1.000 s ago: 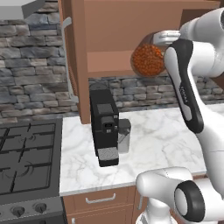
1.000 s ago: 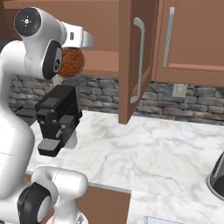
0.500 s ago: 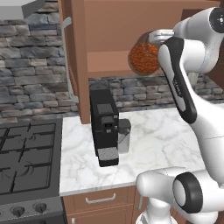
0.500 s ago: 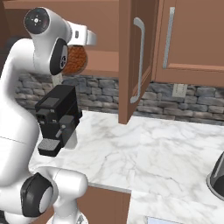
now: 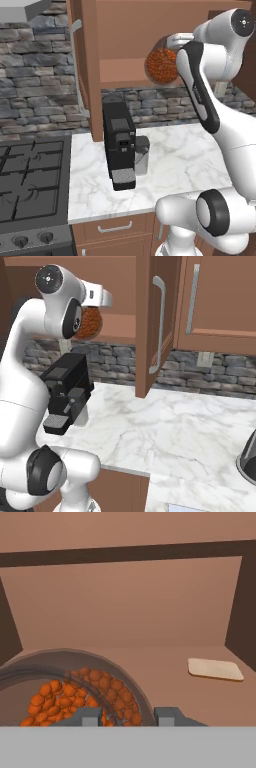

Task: Pick the candle and jar from the dining table and place them in the open cabinet. Close the cabinet after placing the objects.

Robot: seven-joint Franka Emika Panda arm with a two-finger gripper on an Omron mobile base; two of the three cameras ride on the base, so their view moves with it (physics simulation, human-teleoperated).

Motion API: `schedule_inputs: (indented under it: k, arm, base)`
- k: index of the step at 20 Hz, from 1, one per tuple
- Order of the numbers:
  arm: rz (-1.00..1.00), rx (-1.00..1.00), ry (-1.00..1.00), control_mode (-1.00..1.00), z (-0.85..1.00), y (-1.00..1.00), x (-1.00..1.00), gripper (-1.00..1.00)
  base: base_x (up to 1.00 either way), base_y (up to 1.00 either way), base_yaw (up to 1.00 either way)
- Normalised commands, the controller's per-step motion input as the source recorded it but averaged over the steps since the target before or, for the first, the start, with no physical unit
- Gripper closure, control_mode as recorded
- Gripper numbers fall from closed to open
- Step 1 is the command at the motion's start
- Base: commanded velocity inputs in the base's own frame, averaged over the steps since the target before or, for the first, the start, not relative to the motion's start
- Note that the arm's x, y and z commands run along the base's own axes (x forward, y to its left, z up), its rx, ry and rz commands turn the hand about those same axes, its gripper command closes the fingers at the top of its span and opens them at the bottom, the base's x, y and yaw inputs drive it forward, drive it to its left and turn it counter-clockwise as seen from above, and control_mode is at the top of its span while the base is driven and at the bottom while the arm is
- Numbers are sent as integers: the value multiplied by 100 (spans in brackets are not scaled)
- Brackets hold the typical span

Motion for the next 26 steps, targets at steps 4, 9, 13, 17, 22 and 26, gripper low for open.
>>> schedule_inputs:
  k: [4, 9, 13, 17, 22, 26]
  arm:
    - [0, 0, 0, -100, -2, 0, 20, 100]
    - [0, 0, 0, -100, -6, 0, 5, 100]
    - [0, 0, 0, -100, -4, 0, 3, 100]
    - [0, 0, 0, -100, -9, 0, 4, 100]
    - [0, 0, 0, -100, -8, 0, 14, 100]
    - [0, 0, 0, -100, 0, 0, 14, 100]
  base:
    - [0, 0, 0]
    - [0, 0, 0]
    - [0, 0, 0]
    - [0, 0, 0]
    - [0, 0, 0]
    - [0, 0, 0]
